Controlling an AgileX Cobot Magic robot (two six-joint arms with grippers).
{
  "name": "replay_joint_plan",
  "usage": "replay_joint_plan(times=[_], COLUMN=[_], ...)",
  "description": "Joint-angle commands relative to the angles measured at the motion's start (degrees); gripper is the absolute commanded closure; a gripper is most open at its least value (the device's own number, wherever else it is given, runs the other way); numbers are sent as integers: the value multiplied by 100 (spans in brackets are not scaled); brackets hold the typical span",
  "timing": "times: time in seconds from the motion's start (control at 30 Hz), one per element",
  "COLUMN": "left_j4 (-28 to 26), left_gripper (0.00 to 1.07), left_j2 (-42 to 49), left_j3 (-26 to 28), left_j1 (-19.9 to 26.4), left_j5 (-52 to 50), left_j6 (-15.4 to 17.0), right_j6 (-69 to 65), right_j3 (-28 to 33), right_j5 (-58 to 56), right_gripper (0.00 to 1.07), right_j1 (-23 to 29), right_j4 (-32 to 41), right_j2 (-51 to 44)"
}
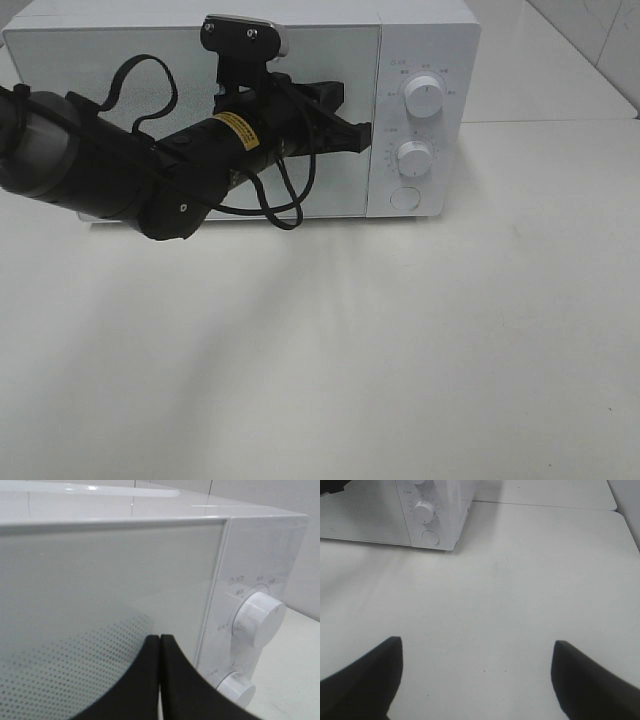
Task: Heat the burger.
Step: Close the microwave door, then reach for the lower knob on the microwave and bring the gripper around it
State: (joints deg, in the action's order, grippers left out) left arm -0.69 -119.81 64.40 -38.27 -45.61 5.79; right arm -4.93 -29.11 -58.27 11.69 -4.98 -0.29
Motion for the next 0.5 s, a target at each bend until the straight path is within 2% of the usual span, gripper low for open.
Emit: replay_joint_plan(times=[0.03, 0.17, 0.27, 0.3, 0.33, 0.37, 0.4, 0.43, 0.47, 0.5], left_j4=[-831, -859, -928, -940, -940, -940, -928, -922, -922, -911], left_gripper=[107, 107, 107, 107, 99, 99, 92, 73, 73, 60], left_j2=[155, 350, 590, 762, 928, 928, 1003, 1163, 1163, 1255], left_j3=[-69, -327, -567, -682, -733, -733, -739, -762, -762, -762], left_j1=[23, -138, -275, -321, -344, -344, -344, -344, -344, -344], left_j5=[52, 235, 619, 1037, 1581, 1581, 1937, 2538, 2538, 2899], left_j6=[11, -17, -132, -160, -160, -160, -160, -160, -160, -160], right_j6=[-69, -69, -69, -69, -69, -69, -69, -69, -69, -69], right_j3=[23, 23, 23, 23, 23, 23, 23, 23, 23, 23], right_j5=[69, 69, 69, 69, 69, 69, 69, 69, 69, 69], right_gripper=[31, 31, 31, 31, 31, 31, 31, 31, 31, 31], right_j1=[-46, -46, -46, -46, -46, -46, -46, -46, -46, -46], right_j4=[-34, -34, -34, -34, -34, -34, -34, -34, -34, -34], right_j2=[-143, -143, -143, -143, -143, -143, -143, -143, -143, -143])
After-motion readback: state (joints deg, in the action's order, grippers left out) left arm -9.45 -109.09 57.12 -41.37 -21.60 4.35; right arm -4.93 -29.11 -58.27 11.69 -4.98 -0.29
